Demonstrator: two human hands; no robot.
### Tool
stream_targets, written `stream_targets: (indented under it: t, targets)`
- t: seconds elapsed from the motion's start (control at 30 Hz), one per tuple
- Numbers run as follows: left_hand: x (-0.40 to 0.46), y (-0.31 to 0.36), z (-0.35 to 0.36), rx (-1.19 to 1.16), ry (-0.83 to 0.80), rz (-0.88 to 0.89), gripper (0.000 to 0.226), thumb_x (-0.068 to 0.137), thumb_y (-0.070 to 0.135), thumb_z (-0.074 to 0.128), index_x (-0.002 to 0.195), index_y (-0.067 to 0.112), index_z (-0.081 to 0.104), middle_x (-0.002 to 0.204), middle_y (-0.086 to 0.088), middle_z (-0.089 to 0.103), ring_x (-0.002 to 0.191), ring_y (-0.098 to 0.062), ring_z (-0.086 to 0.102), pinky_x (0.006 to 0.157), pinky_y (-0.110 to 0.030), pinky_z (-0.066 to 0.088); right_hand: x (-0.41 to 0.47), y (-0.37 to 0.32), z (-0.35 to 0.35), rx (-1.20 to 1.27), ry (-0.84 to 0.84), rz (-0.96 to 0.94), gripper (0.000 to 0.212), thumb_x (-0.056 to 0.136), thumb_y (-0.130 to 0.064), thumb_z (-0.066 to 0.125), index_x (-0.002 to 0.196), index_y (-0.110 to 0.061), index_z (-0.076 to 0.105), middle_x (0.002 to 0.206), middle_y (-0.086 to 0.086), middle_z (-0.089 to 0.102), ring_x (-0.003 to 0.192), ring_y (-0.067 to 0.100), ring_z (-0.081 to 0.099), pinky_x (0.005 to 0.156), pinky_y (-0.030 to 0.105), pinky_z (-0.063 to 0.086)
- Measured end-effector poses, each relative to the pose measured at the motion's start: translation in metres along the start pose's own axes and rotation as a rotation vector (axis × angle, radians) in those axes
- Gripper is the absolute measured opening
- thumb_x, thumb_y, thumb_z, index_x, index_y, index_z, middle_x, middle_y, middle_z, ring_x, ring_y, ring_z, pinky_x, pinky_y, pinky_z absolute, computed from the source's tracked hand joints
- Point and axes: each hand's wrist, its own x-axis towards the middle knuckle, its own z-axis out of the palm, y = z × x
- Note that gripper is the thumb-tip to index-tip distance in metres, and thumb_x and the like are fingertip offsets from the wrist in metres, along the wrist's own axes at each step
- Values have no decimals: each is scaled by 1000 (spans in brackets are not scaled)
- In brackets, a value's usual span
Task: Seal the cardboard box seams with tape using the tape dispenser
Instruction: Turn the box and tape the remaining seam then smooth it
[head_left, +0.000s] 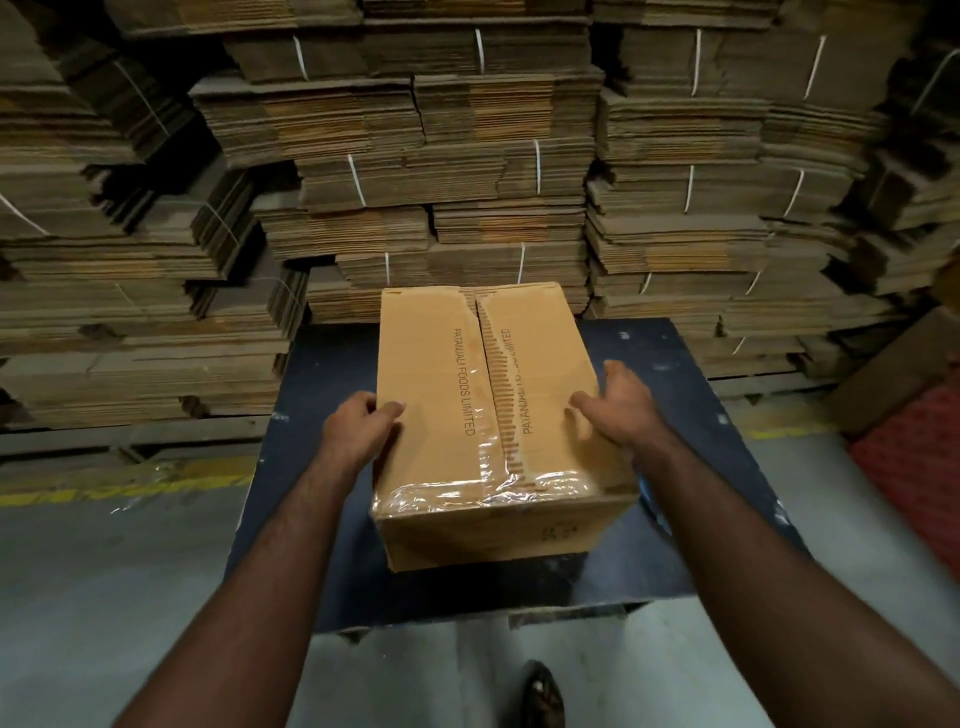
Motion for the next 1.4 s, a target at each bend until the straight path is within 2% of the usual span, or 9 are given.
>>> stream_targets:
  t: [0.1,0.27,0.43,0.7,0.87,1.0,1.13,1.27,1.4]
  targets:
    - [10,18,5,119,26,-48,43,91,49,63,111,12,62,106,-8,60,98,-25,58,89,-42,51,24,-8,-8,-102,-112,44,42,86,-40,66,116,-11,60,113,6,63,96,21,58,74,30,47]
    - [46,39,-10,579,212,-79,81,80,78,52,119,7,61,115,-17,61,107,-35,58,97,-50,47,7,-15,-11,-136,-259,-74,33,83,-40,61,72,-10,71,65,2,72,67,16,69,70,30,56]
    - [97,86,3,779,186,-65,88,80,82,45,132,13,60,142,-17,51,129,-37,47,108,-60,36,-56,-25,14,104,-680,-129,26,82,-34,63,80,-8,70,73,10,74,70,27,73,73,42,61]
    - [83,98,75,639,60,286,68,95,55,48,152,20,36,160,-2,33,149,-21,24,121,-54,13,10,-63,37,117,-804,-212,24,90,-27,63,90,-4,68,75,8,72,73,31,74,70,47,62]
    - [42,63,41,468,300,260,70,85,58,46,143,19,47,150,-7,46,138,-27,40,115,-54,29,57,-92,39,-3,-590,-422,17,87,-34,66,90,-17,70,78,1,73,67,16,71,65,40,62]
    - [-45,38,50,365,670,13,68,89,49,62,146,23,37,163,-4,17,150,-29,15,115,-63,13,95,-123,57,-200,-265,-743,41,86,-43,63,122,-25,59,123,-2,57,112,17,53,90,42,50]
    - [-121,28,86,-107,550,-324,104,82,42,78,158,20,10,163,3,-27,152,-29,-17,117,-64,12,123,-140,77,-444,-290,-741,76,80,-63,59,144,-27,37,145,6,45,131,30,43,107,61,32]
    - [-138,33,103,-358,496,-267,99,82,33,79,157,19,14,164,4,1,142,-23,26,115,-47,35,129,-141,84,-406,-309,-664,79,79,-72,56,140,-27,35,129,5,59,116,31,56,103,59,37]
    - [-96,37,82,-214,537,-230,95,81,38,79,154,16,23,165,-2,4,142,-28,32,112,-45,39,143,-136,70,-345,-283,-562,73,81,-65,61,136,-22,38,123,4,60,113,31,57,102,58,38]
